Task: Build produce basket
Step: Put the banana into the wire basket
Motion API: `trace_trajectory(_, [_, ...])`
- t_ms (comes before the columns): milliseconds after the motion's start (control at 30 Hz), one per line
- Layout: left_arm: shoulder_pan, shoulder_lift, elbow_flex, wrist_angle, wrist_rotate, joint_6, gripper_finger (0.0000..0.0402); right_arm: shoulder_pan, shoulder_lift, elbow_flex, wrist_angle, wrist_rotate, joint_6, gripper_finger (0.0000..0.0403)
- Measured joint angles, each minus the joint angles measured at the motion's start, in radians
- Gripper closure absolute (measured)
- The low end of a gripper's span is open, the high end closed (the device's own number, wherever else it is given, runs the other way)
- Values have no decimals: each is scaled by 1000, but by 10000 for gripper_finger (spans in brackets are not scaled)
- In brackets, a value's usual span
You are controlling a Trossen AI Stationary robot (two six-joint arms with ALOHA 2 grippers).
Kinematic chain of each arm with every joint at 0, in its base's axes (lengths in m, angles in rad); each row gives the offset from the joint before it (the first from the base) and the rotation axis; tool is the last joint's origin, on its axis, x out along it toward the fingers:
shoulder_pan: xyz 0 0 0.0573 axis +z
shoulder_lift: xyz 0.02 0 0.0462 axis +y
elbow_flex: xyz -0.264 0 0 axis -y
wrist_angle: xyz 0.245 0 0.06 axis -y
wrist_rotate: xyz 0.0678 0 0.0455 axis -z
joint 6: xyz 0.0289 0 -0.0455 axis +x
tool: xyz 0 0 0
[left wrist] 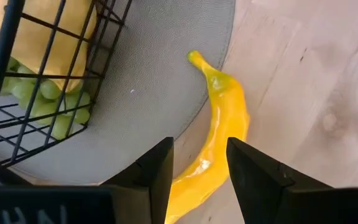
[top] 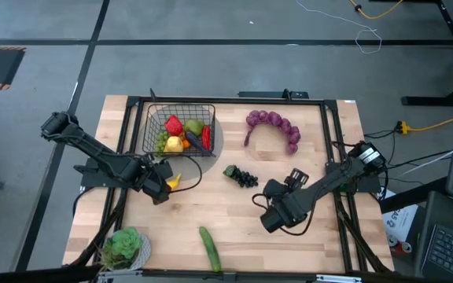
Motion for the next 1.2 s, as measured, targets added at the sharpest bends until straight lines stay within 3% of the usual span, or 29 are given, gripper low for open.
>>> trace_trajectory(167, [0, 12, 1, 16, 13, 11, 235, 32, 0, -33, 130, 45, 76, 181])
trace_trajectory(433, [-4, 74, 1, 51, 16, 193, 190, 81, 1, -128, 373, 68, 66, 181])
trace_trajectory(867, [-3, 219, 1, 85, 148, 177, 181, 107, 1, -160, 444, 68, 89, 181])
trace_trajectory(1200, [-3, 360, 0, 99, 125, 182, 180, 107, 1, -160, 449, 68, 88, 181])
